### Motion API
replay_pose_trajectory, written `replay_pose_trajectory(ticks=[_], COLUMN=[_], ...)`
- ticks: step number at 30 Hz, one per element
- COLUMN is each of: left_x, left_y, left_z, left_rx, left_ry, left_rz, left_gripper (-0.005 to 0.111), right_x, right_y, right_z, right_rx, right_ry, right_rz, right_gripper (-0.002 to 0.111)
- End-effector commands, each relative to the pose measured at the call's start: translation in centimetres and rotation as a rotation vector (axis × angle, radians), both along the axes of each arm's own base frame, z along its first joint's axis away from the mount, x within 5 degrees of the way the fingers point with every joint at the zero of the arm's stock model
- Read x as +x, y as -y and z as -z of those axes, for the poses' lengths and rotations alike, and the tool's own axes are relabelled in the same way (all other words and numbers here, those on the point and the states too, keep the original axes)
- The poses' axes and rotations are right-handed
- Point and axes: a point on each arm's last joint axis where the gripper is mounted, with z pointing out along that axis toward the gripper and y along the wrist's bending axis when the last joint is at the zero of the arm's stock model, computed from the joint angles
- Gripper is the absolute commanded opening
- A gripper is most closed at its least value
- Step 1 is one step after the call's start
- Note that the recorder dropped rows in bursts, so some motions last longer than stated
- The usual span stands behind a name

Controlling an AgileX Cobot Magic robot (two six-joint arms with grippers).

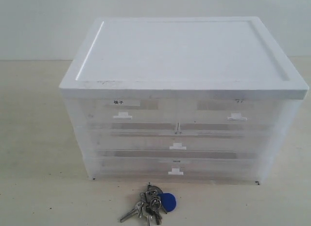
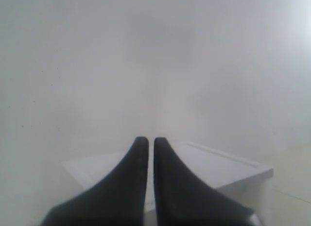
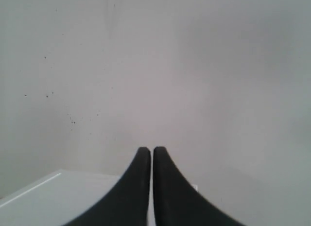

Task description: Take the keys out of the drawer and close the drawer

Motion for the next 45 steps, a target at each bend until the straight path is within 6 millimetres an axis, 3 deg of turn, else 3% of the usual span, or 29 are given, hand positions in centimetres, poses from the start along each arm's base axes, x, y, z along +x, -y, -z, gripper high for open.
replay_pose_trajectory(ticks=[1,7,12,17,24,29,33,39,42,45], left_x=[0.3,0.5,-1.0,0.7,5.3,7.5,9.6,10.9,11.3,12.1], left_y=[0.4,1.6,4.0,4.6,5.0,6.7,10.2,17.6,20.8,23.0], left_z=[1.6,4.6,7.7,9.3,10.2,11.1,12.6,15.9,16.4,16.3], left_rx=[0.032,0.031,0.228,0.277,0.334,0.421,0.569,1.025,1.107,1.084], left_ry=[-0.041,-0.180,-0.273,-0.424,-0.496,-0.561,-0.670,-0.661,-0.621,-0.628], left_rz=[0.040,0.185,0.555,0.579,0.470,0.632,0.765,0.678,0.625,0.587], left_gripper=[0.005,0.005,0.005,0.005,0.005,0.005,0.005,0.005,0.005,0.005], right_x=[0.1,0.1,0.9,1.0,1.2,1.6,1.6,1.5,1.5,1.5], right_y=[-0.2,-1.2,-2.0,-2.2,-1.8,-1.8,-1.9,-2.0,-2.1,-2.2], right_z=[0.5,2.0,3.6,3.6,3.2,3.2,3.2,3.3,3.4,3.5], right_rx=[-0.005,-0.047,-0.016,0.003,0.035,0.040,0.045,0.037,0.030,0.025], right_ry=[-0.038,-0.198,-0.216,-0.180,-0.146,-0.164,-0.164,-0.181,-0.192,-0.199], right_rz=[-0.020,-0.129,-0.215,-0.238,-0.202,-0.201,-0.204,-0.222,-0.233,-0.241], right_gripper=[0.000,0.000,0.000,0.000,0.000,0.000,0.000,0.000,0.000,0.000])
